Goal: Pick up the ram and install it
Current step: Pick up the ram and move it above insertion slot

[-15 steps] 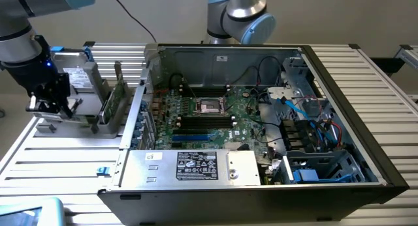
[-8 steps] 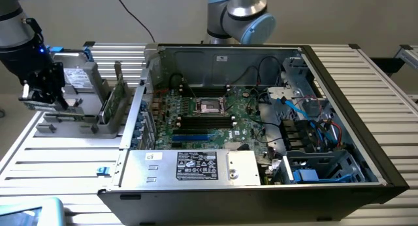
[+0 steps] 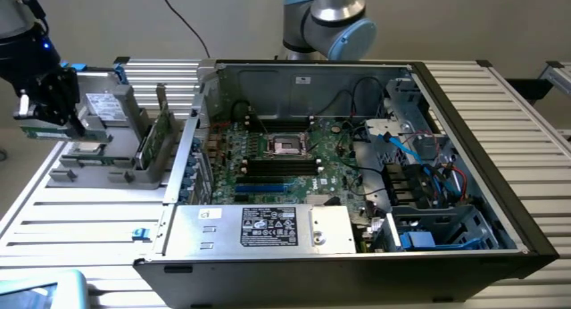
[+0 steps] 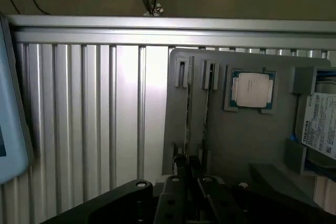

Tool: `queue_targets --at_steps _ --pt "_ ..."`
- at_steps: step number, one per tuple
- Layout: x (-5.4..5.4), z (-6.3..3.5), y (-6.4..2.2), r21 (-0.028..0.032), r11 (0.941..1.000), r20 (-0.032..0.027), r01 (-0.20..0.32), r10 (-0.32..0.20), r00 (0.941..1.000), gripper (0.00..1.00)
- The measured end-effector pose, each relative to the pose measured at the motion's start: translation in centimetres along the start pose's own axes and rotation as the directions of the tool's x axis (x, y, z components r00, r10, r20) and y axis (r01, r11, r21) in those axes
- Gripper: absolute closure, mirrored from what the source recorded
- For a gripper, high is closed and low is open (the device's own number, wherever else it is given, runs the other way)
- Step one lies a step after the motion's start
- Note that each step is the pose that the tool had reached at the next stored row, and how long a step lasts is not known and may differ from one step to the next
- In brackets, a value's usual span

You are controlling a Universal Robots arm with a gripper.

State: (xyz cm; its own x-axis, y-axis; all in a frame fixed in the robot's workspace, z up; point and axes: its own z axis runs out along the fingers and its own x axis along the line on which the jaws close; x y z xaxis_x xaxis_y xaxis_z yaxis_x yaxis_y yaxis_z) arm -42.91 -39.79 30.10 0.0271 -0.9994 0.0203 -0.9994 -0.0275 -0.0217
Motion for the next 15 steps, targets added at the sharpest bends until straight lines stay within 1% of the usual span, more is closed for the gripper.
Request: queue_targets --at_steps 8,10,12,15 --pt "0.1 -3.32 -0.06 0.0013 0.9984 0.0011 0.057 -0.057 0.9984 0.85" --pt "0.1 -3.91 -0.10 0.0015 0.9979 0.0020 0.065 -0.065 0.9979 0.85" --pt "0.2 -4.20 -0.26 0.0022 0.9978 0.0070 0.067 -0.067 0.9977 0.85" --pt "0.2 -4.55 -0.95 0.0024 0.9978 0.0080 0.067 -0.067 0.9977 0.85"
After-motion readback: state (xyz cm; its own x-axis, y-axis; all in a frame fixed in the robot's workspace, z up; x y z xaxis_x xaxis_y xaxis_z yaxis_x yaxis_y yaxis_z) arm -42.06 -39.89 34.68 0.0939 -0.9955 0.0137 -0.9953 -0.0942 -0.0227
